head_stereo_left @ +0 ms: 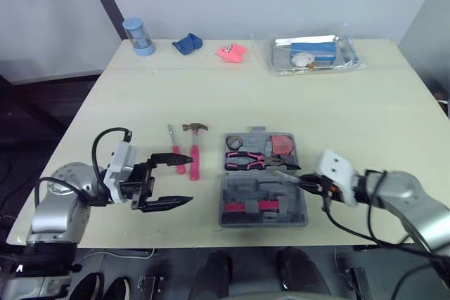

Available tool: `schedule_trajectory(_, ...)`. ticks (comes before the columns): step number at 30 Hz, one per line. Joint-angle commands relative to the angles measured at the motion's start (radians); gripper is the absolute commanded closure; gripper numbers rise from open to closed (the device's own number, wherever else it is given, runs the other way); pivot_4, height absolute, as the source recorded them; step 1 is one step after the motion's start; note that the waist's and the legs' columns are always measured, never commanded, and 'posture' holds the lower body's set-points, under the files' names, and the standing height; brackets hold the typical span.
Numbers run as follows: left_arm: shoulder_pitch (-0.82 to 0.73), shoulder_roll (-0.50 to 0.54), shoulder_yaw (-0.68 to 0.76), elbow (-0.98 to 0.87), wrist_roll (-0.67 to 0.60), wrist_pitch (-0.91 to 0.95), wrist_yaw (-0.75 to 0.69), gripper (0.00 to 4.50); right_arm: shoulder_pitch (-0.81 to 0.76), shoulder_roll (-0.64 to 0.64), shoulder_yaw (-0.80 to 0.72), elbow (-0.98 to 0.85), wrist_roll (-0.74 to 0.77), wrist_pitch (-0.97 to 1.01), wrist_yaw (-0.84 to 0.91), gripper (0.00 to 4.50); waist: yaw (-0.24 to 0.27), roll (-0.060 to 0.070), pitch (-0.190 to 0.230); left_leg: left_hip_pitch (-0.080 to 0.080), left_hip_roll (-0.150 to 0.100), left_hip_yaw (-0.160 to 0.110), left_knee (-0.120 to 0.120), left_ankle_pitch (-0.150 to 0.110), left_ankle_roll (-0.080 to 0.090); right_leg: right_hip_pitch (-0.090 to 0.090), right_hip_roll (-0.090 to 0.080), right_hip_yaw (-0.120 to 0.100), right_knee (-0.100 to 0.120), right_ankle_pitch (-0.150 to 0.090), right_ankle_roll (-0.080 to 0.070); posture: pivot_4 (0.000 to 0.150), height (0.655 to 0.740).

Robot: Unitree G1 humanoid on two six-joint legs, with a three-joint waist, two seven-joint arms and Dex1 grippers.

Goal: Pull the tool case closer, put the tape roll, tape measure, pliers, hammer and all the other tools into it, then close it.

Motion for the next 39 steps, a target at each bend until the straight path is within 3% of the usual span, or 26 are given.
schedule_trajectory(1, 0.008, 0.029, 0.033, 0.016, 0.013, -0.041, -0.040, 0.00, -0.115, 0.026, 0.125, -0.003, -0.053, 0.100, -0.008, 4.45, 0.005, 0.000, 0.000, 0.000, 0.000, 0.000, 0.000, 0.000, 0.000, 0.000, 0.000, 0.000, 0.000, 0.000, 0.000, 0.150, 0.7400)
schedule_trajectory(7, 0.022, 0.044, 0.042, 0.022, 0.023, -0.052, -0.031, 0.00, -0.291, 0.117, 0.294, 0.047, -0.099, 0.218, -0.016, 4.45, 0.004, -0.001, 0.000, -0.012, -0.001, -0.001, 0.003, 0.000, 0.000, -0.011, -0.001, -0.002, 0.002, 0.000, 0.000, 0.150, 0.7400)
schedule_trajectory(15, 0.039, 0.057, 0.054, 0.042, 0.033, -0.071, -0.027, 0.00, -0.408, 0.133, 0.448, 0.122, -0.196, 0.171, 0.002, 4.45, 0.003, -0.001, 0.000, -0.014, -0.001, -0.001, 0.003, 0.000, 0.000, -0.015, -0.001, -0.001, 0.006, 0.000, 0.000, 0.150, 0.7400)
schedule_trajectory(27, 0.011, 0.043, 0.045, 0.033, 0.023, -0.048, 0.011, 0.00, -0.489, 0.228, 0.532, 0.246, -0.273, 0.124, 0.030, 4.45, -0.012, -0.001, 0.000, -0.014, -0.001, -0.001, 0.003, 0.000, 0.000, -0.018, -0.001, -0.001, 0.011, 0.000, -0.001, 0.150, 0.7400)
schedule_trajectory(39, 0.048, 0.041, 0.045, -0.038, 0.018, -0.021, 0.029, 0.00, -0.461, 0.319, 0.543, 0.318, -0.321, 0.066, 0.022, 4.45, -0.025, -0.001, 0.000, -0.014, -0.001, 0.000, 0.003, 0.001, 0.000, -0.020, 0.000, -0.001, 0.013, 0.000, -0.001, 0.150, 0.7400)
